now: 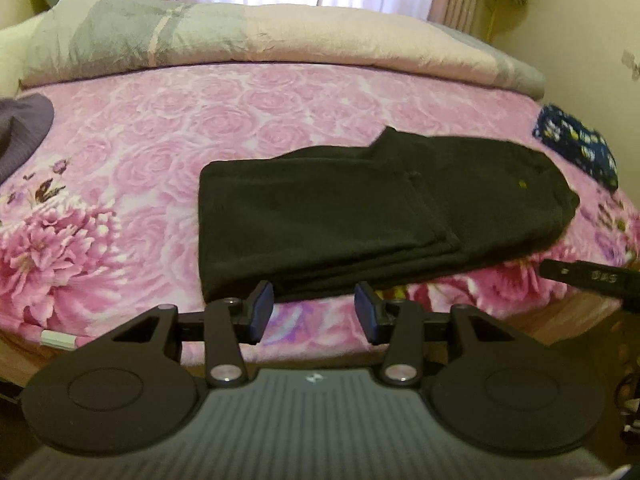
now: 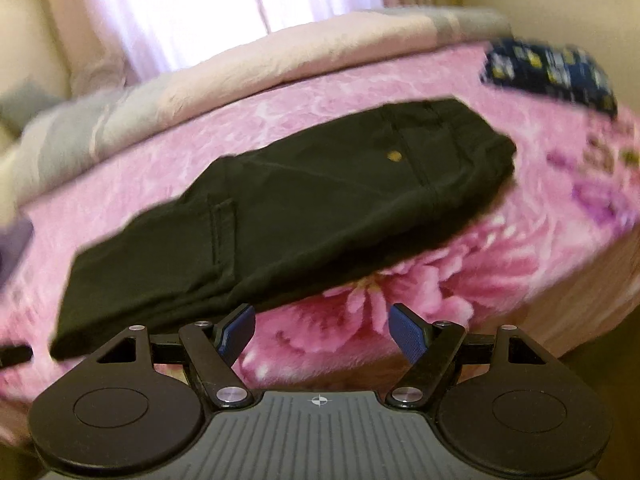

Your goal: Fold clothes

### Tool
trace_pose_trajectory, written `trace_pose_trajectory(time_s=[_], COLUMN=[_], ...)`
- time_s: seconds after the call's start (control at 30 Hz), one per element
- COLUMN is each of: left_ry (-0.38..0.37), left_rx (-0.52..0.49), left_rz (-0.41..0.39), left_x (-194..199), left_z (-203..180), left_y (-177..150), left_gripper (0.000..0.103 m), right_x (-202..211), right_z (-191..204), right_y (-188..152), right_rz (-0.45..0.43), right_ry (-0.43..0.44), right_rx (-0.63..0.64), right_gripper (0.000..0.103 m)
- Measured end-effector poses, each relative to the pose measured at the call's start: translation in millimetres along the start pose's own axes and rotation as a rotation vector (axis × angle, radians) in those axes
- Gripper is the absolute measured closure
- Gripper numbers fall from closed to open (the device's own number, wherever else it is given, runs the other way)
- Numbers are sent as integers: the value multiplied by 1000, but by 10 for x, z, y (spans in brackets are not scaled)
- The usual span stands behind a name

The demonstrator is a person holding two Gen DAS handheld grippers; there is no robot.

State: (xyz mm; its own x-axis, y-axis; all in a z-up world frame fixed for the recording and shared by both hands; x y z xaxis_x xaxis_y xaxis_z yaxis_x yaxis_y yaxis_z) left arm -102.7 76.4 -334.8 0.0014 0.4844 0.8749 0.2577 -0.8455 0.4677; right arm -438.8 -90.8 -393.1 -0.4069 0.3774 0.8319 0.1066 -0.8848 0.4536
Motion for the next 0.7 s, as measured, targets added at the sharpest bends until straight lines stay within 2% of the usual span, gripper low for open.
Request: trace_pose_trajectory(time_s=[0.13, 0.27, 0.37, 0.53, 0.6, 0.7], left_ry=[-17, -71, -115, -123, -116, -151], left_rx=[32, 65, 82, 129, 165, 215], left_rz=[-17, -41, -58, -24, 29, 28], left_x=[-76, -191, -318, -688, -892, -934], left_z=[145, 228, 250, 325, 394, 504], left_y=[131, 242, 308, 396, 408, 441], left_gripper=[68, 79, 80, 80, 83, 85], right_x=[-46, -151, -241, -417, -477, -549], right_z=[-580, -1167, -1472, -1766, -1829, -1877], right_y=[217, 424, 544, 702, 745, 828], right_rz=[-46, -110, -156, -187, -184, -173], right_ry=[152, 315, 396, 417, 416, 410], right_rx=[-248, -503, -636, -742, -756, -747], right_gripper=[26, 26, 27, 27, 27, 27])
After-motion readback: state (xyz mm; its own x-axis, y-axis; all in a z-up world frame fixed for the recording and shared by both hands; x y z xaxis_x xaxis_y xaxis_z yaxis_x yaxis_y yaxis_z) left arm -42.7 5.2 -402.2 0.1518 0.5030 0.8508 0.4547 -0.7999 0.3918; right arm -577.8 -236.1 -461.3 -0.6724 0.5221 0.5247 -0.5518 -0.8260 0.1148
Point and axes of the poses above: each gripper's, at about its wrist camera, not at the fingertips, and x roughly against the way its jaws point, z to its left, y to its top, the point moved 2 cm from there along -x, roughly the way its jaws point, and after that the axes turned 15 degrees about z, right-handed, at the moved point
